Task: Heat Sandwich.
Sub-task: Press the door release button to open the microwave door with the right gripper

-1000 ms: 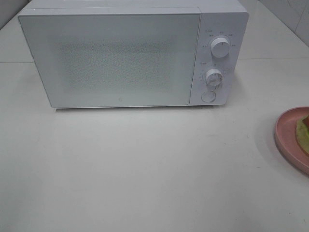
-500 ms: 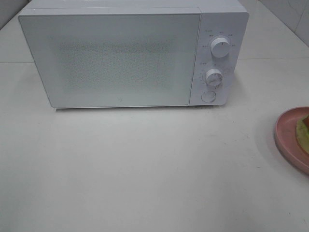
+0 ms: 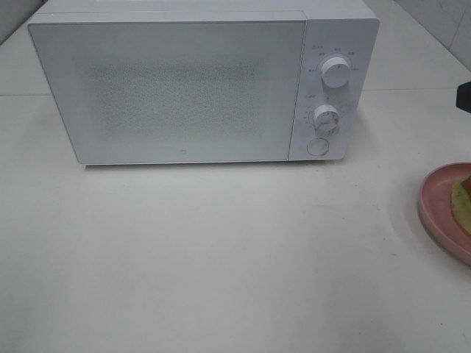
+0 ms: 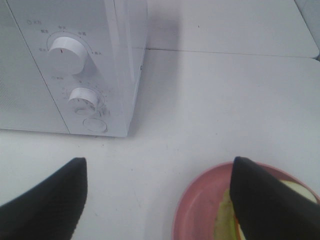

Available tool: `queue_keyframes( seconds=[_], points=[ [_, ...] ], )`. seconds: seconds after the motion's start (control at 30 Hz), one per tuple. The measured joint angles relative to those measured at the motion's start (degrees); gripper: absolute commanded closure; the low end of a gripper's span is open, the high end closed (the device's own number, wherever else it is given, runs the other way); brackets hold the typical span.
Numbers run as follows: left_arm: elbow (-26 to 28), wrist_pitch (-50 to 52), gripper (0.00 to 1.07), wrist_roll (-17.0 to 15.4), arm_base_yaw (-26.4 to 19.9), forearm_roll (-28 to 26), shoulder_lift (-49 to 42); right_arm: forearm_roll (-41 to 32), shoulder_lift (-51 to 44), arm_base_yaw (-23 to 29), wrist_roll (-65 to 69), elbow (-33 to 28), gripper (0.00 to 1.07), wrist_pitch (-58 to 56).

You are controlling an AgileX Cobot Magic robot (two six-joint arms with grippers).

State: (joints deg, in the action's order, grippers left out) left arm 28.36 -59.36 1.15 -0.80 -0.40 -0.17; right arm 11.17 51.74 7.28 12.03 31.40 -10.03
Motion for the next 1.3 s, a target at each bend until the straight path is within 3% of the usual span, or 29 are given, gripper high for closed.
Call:
queue_keyframes(
  seconds=[0.57,0.7,0.8,0.83,0.93,1.07,1.3],
  points=[
    [0.0,0.0,0.03,0.0,0.0,0.0,0.0,-0.7,15.1,-0.1,-0.3,-2.1,0.31,27.8],
    [0.0,0.0,0.03,0.0,0.0,0.0,0.0,-6.2,18.0,0.6,-4.9,-6.1,0.31,36.8],
    [0.0,0.0,0.03,0.0,0.0,0.0,0.0,-15.7,21.0,4.4,-14.4,-9.6,0.31,44.0],
    [0.0,0.0,0.03,0.0,0.0,0.0,0.0,-15.7,21.0,4.4,-14.4,-9.6,0.31,44.0],
    [0.0,0.0,0.03,0.0,0.0,0.0,0.0,-25.1,24.0,9.6,-21.8,-12.4,0.31,52.2],
    [0.0,0.0,0.03,0.0,0.0,0.0,0.0,-32.1,26.9,14.3,-24.4,-14.3,0.31,59.9],
    [0.0,0.0,0.03,0.0,0.0,0.0,0.0,-37.9,32.2,20.2,-24.3,-15.0,0.31,68.2]
  ],
)
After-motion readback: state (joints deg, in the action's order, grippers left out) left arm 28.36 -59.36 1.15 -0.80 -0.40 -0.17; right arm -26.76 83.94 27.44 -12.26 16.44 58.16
